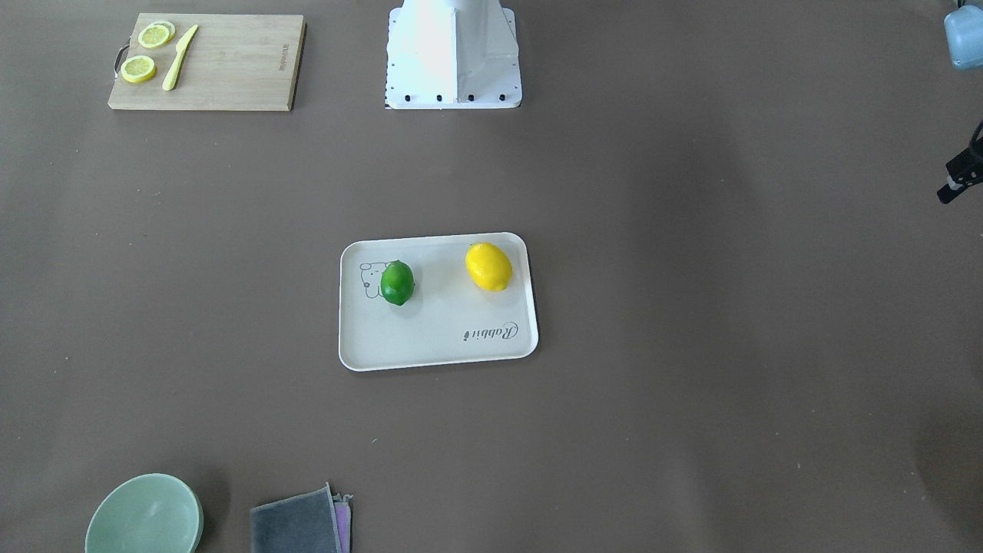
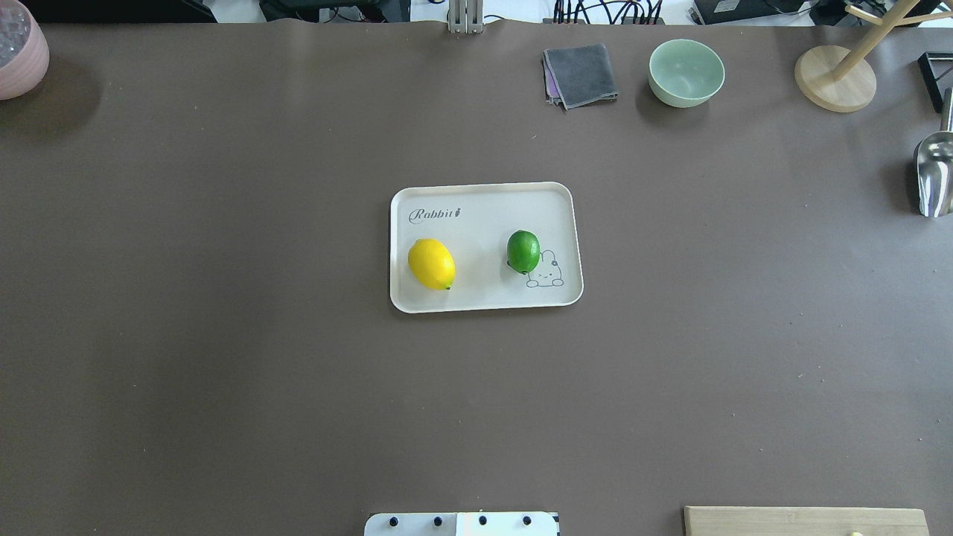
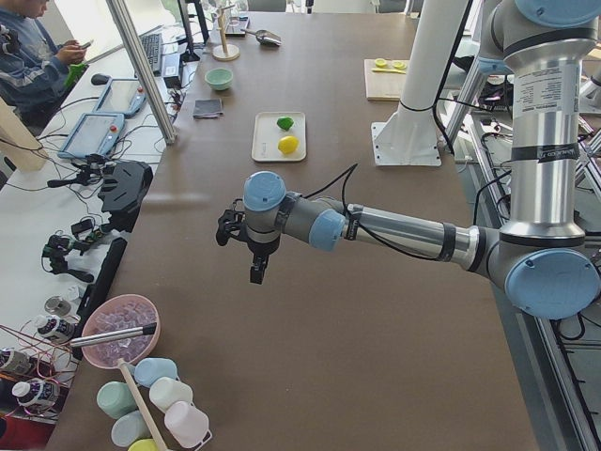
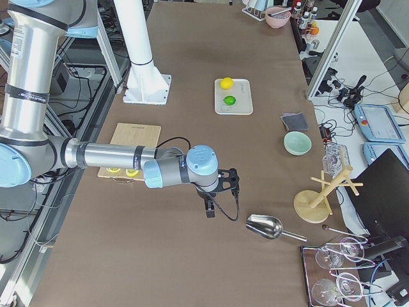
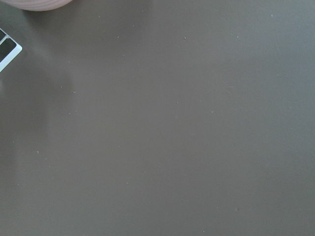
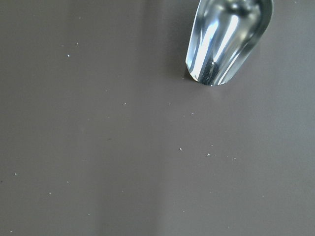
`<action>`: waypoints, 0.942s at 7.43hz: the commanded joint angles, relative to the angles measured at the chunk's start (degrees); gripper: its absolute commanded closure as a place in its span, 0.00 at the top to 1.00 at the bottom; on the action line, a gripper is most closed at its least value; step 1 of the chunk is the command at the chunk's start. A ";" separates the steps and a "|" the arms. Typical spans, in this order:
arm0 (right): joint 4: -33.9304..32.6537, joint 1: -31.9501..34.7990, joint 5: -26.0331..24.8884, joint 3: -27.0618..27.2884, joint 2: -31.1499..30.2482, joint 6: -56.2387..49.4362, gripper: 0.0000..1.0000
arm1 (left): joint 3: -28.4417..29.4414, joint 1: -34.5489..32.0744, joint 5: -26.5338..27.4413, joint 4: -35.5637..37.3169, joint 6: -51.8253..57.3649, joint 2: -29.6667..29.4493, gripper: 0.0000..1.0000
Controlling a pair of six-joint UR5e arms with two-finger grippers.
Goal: Place all lemons on tray
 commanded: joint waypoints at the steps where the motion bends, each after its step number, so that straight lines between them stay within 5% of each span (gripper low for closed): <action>1: 0.16 -0.27 0.93 0.36 0.54 -0.81 1.00 | -0.46 -0.01 -0.54 -0.04 0.03 -0.19 0.98; 7: 1.04 -0.10 0.15 1.06 -3.04 -2.56 1.00 | -0.72 -0.18 -0.10 -0.31 -0.41 2.27 0.98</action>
